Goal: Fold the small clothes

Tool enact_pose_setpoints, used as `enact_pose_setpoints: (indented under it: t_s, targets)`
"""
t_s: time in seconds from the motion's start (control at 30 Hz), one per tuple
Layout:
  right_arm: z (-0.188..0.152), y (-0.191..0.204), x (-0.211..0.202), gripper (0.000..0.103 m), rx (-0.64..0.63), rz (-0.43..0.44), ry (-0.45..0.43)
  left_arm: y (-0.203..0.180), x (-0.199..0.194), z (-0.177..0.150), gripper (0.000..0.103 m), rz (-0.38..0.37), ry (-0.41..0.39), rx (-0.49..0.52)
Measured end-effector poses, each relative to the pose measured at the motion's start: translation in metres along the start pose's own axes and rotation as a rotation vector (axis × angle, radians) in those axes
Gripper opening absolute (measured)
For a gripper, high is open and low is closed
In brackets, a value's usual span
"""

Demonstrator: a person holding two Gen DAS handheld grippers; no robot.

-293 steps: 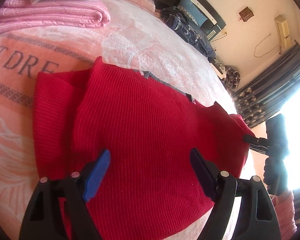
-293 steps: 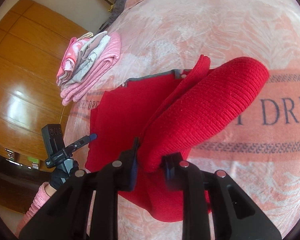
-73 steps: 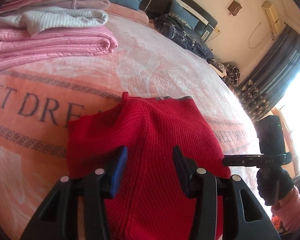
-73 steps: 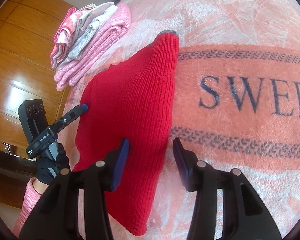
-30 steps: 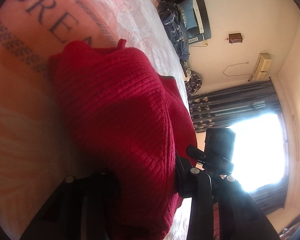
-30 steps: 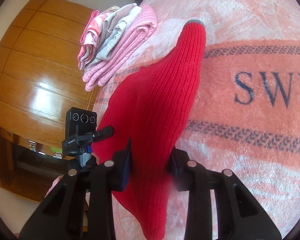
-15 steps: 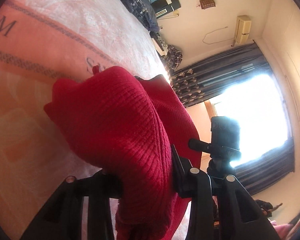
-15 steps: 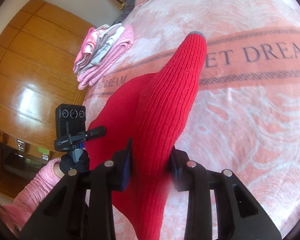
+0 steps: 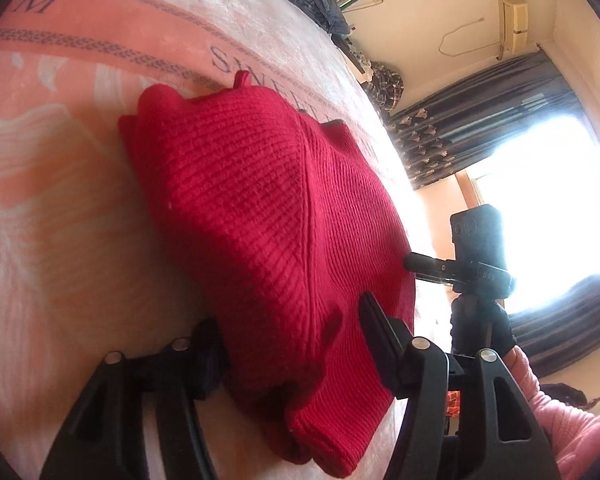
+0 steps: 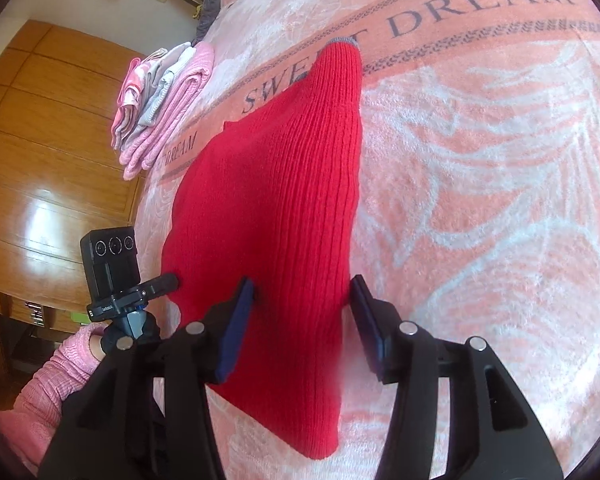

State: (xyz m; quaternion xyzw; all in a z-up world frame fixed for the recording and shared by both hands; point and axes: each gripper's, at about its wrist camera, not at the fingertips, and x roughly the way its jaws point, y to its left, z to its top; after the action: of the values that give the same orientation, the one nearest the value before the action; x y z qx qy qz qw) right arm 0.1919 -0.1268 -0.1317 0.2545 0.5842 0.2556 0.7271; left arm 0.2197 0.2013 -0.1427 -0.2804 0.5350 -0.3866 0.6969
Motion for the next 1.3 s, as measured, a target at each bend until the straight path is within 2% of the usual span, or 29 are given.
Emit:
enact_pose_setpoints:
  t_s: [0.2,0.3,0.37,0.4,0.43,0.47,0.5,0.6,0.67,0.8,0.97,1.07,1.13,1.17,1.23,1.27,1.3]
  targets:
    - [-0.049,-0.001,-0.001,0.05,-0.014,0.035,0.072,-0.013,-0.004,-0.024,0.067,0.025,0.018,0.002]
    - [-0.065,-0.005,0.004,0.05,0.001,0.069,0.071,-0.015,-0.003,-0.038,0.068,0.033,0.036,0.002]
    - [-0.068,-0.007,0.003,0.047,0.017,0.096,0.061,-0.014,-0.002,-0.049,0.068,0.046,0.051,-0.002]
    - [-0.069,-0.007,0.002,0.038,0.015,0.107,0.067,-0.017,0.0,-0.052,0.068,0.055,0.059,0.001]
    - [-0.07,-0.006,0.003,0.026,0.007,0.115,0.076,-0.02,0.003,-0.052,0.067,0.067,0.066,0.01]
    - [-0.071,-0.004,0.003,0.023,0.001,0.118,0.077,-0.024,0.006,-0.053,0.062,0.075,0.073,0.019]
    - [-0.072,-0.002,0.002,0.019,0.002,0.124,0.08,-0.025,0.009,-0.054,0.046,0.087,0.082,0.026]
    - [-0.072,0.008,-0.008,0.018,-0.017,0.144,0.063,-0.024,0.01,-0.051,0.032,0.108,0.117,-0.004]
    - [-0.074,0.012,-0.013,0.017,-0.046,0.092,0.065,-0.018,0.01,-0.049,0.03,0.132,0.132,-0.005]
    - [-0.079,0.005,0.002,0.017,-0.045,0.002,0.109,-0.023,0.015,-0.053,0.03,0.155,0.13,0.047]
    - [-0.081,-0.004,0.005,0.017,-0.018,0.011,0.106,-0.019,0.014,-0.055,0.031,0.13,0.111,0.048]
    - [-0.078,0.003,-0.001,0.021,-0.012,-0.001,0.108,-0.017,0.011,-0.054,0.033,0.121,0.12,0.038]
    - [-0.077,0.016,-0.015,0.024,-0.038,-0.031,0.092,-0.021,0.006,-0.057,0.039,0.143,0.134,0.038]
    - [-0.078,0.022,-0.023,0.026,-0.062,-0.058,0.087,-0.026,0.003,-0.056,0.045,0.164,0.14,0.049]
    - [-0.078,0.04,-0.04,0.04,-0.108,-0.121,0.071,-0.04,-0.008,-0.055,0.049,0.199,0.124,0.077]
    - [-0.08,0.047,-0.048,0.041,-0.123,-0.137,0.066,-0.046,-0.016,-0.054,0.054,0.213,0.109,0.085]
    - [-0.081,0.056,-0.055,0.044,-0.136,-0.155,0.062,-0.056,-0.021,-0.054,0.063,0.227,0.098,0.09]
